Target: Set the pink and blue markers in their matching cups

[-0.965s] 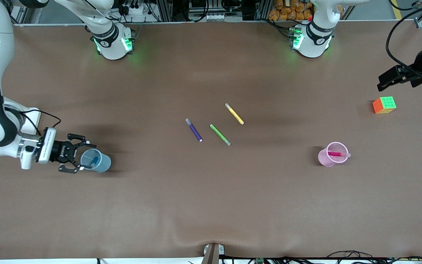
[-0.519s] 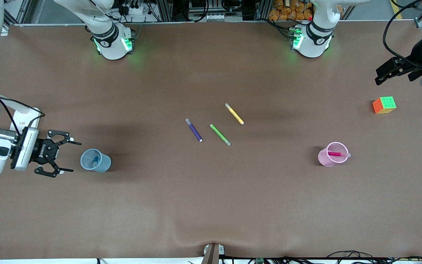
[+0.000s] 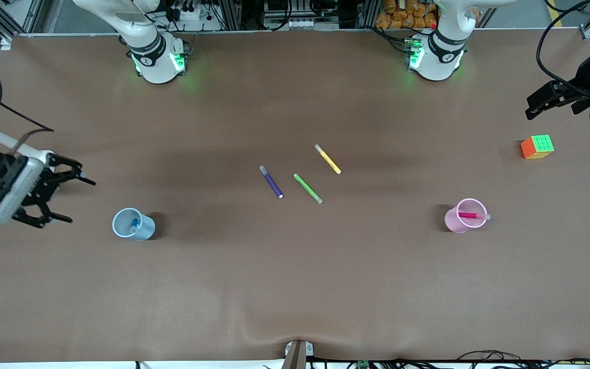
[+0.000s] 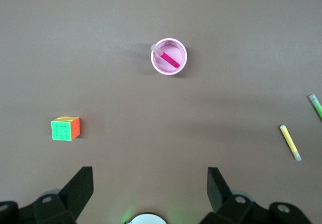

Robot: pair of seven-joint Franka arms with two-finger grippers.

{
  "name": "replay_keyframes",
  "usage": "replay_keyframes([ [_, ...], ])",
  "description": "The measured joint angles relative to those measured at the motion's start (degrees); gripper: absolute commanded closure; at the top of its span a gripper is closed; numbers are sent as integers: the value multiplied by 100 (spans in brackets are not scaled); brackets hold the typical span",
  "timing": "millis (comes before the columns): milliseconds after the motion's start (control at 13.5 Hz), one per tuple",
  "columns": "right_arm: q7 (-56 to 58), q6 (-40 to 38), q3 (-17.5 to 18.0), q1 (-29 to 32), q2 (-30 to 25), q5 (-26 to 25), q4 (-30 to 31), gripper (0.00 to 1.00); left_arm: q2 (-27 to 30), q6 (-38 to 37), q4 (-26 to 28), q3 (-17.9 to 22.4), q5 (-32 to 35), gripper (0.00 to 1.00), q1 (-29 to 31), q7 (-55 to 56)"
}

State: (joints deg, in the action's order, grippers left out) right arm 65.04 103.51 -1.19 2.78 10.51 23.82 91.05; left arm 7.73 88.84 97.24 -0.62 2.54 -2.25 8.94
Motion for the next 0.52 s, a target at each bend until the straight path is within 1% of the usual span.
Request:
replay_keyframes([
  [148,-574,-190,0,-25,-230,-325,7,0,1,-3,-6,10,0,0,0,0],
  [519,-1344,-465,-4,-31,-613,-1039,70,0,1,-15,-11,8,0,0,-2,-1],
])
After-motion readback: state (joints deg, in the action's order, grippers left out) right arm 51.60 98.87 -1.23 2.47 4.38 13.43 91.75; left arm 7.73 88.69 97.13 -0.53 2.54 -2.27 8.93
